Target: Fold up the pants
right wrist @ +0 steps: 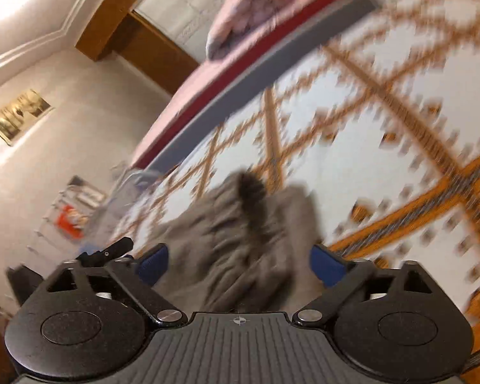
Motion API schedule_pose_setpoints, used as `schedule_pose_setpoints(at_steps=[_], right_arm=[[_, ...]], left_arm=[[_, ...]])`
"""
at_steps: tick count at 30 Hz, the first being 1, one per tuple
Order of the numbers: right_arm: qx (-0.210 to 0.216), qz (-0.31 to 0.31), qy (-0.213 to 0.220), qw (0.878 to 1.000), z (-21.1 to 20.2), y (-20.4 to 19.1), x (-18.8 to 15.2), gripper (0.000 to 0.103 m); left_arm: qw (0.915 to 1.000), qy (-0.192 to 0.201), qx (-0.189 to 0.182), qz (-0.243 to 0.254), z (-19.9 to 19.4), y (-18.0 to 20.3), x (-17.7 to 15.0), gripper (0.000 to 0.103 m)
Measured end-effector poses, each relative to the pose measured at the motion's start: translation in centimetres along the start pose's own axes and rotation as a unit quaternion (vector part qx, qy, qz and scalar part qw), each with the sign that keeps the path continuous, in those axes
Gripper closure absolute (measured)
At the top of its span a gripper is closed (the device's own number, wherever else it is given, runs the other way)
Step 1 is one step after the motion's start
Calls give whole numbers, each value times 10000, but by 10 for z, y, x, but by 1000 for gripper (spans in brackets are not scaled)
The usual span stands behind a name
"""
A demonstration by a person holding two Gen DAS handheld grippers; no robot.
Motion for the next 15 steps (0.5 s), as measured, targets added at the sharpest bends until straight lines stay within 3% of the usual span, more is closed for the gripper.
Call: schedule_pose_setpoints(at_steps=[4,10,11,12,13,15], right_arm=[[-26,399,-416,9983,23,7,-16,15],[-69,519,-442,9976,53,10,-18,16],[-88,415,-460,9980,58,8,-19,21],[-113,311,-512,9981,64,7,-20,40],[-244,156,-556,9980,70,5,-23,51],[-369,-73,-463,9982,72,1,-26,64]], left_arm=[[9992,49,345,-217,-22,-50,7,26],[9961,-56,787,-396,-48,-103,4,25],[9958,-69,819,-413,-53,-110,4,25],[9954,-83,852,-421,-55,-113,3,25],[9952,-100,868,-431,-55,-116,3,25],[9950,-109,888,-454,-57,-120,2,25]])
Point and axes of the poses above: each gripper's, at about its wrist camera, not at the fingertips, and z roughly the way its jaws point, y to its right, x to its top, the point moved 5 cm from there along z, roughly the way its jaws point, and after that the axes turned 3 degrees about y, right-handed, at the moved point
